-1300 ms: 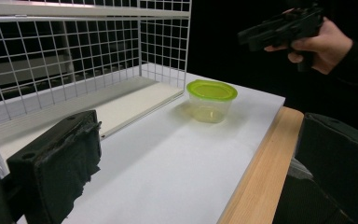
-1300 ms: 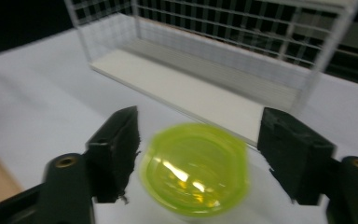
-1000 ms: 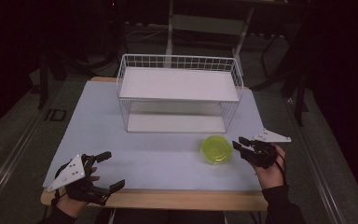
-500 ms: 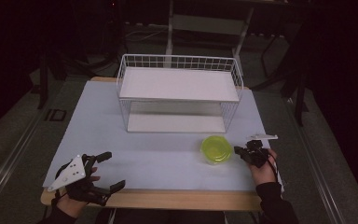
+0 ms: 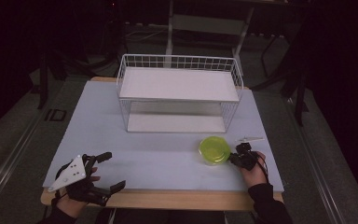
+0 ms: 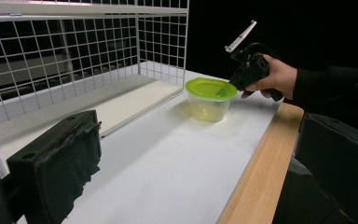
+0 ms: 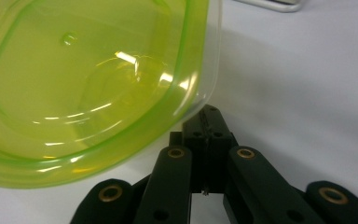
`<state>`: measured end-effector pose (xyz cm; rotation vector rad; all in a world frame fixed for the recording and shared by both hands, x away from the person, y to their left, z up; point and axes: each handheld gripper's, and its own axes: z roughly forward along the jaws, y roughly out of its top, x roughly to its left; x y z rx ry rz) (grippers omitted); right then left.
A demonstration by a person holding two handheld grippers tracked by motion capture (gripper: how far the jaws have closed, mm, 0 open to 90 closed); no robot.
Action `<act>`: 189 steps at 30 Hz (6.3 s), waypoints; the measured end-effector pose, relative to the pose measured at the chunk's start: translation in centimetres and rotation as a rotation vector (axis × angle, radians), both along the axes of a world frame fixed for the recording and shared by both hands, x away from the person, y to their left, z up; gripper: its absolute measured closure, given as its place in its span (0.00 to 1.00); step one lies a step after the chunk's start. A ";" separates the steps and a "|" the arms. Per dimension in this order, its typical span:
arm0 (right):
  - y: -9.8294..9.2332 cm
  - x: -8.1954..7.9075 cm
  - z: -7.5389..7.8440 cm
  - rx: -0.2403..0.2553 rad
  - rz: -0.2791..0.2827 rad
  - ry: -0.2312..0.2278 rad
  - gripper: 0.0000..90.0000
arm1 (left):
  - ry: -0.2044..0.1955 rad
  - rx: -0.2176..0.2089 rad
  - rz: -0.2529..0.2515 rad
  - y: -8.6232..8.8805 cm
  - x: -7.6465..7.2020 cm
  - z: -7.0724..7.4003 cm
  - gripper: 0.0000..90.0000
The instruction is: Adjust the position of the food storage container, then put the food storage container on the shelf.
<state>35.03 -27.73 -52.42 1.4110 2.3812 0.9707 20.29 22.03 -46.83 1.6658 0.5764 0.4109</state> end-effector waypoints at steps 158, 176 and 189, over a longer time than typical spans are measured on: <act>13.7 -0.4 4.5 0.241 0.001 0.166 0.85 | 0.842 0.038 0.129 -8.2 13.4 -3.5 0.76; 13.6 -0.9 4.8 0.249 -0.006 0.142 0.73 | 0.883 0.010 0.181 -8.5 12.7 -3.2 0.88; 13.8 -1.1 4.9 0.250 -0.017 0.165 0.88 | 0.877 0.030 0.153 -9.1 12.2 -2.7 0.90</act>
